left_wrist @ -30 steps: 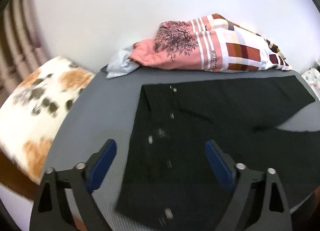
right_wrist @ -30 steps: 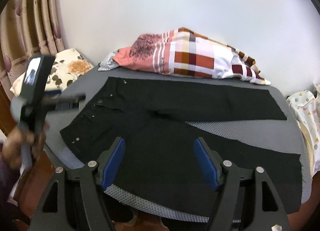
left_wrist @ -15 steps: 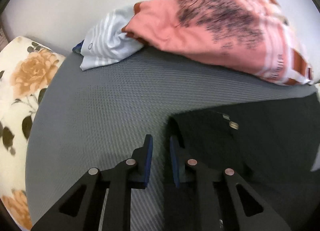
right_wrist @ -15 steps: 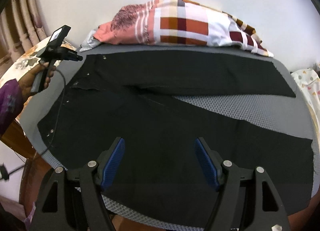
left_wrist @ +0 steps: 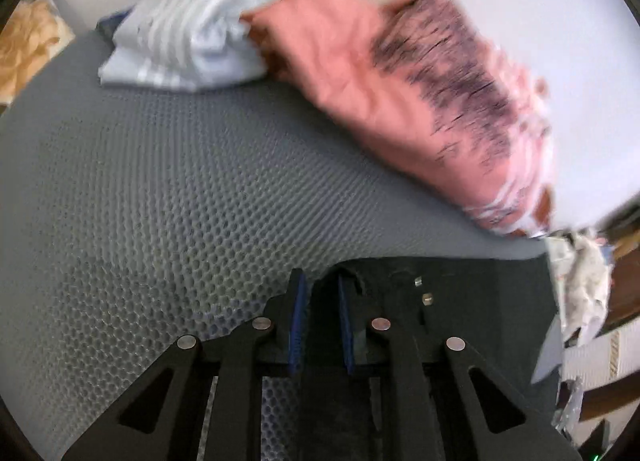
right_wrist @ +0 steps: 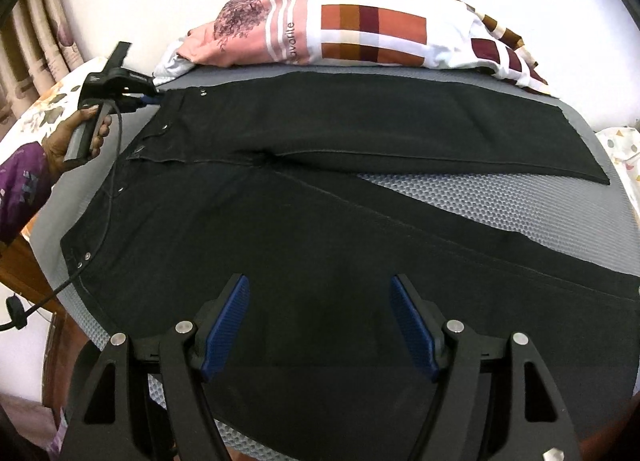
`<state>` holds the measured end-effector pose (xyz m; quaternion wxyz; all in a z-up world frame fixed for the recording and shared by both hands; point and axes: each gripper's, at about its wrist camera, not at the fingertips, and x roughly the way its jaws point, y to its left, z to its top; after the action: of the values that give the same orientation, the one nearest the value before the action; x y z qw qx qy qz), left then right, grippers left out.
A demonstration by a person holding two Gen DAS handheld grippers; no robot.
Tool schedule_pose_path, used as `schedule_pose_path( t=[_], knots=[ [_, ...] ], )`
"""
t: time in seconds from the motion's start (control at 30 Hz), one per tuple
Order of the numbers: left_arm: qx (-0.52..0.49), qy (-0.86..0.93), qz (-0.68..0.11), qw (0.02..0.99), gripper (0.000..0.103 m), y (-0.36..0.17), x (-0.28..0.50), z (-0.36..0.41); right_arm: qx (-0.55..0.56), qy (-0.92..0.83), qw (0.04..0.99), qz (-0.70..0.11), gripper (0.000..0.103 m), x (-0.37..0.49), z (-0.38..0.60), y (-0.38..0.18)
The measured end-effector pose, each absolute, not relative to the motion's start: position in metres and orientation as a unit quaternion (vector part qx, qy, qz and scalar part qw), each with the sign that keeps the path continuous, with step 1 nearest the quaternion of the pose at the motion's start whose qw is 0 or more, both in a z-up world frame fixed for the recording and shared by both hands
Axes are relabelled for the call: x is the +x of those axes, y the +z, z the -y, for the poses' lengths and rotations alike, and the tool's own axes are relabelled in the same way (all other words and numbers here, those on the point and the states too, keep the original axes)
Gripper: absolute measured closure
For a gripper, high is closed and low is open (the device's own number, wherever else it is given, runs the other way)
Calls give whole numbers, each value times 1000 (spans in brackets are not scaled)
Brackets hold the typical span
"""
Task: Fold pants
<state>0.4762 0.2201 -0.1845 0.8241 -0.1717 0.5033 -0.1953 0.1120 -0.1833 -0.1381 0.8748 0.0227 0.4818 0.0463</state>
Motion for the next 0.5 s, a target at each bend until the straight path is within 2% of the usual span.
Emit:
schedule_pose_path(
  t=[0.2, 0.33, 0.47, 0.5],
  knots=[
    [-134, -230, -508, 819, 83, -187, 474, -213, 21, 51, 867, -495, 33, 115, 179, -146],
    [-200, -276, -497, 798, 80, -183, 473, -232, 18, 51, 869, -491, 33, 115, 178, -145],
    [-207, -300, -520, 772, 80, -190, 473, -235, 20, 55, 866, -497, 33, 116, 177, -151],
    [-230, -318, -519, 759, 76, -191, 472, -241, 19, 56, 865, -498, 33, 116, 177, -151]
  ],
)
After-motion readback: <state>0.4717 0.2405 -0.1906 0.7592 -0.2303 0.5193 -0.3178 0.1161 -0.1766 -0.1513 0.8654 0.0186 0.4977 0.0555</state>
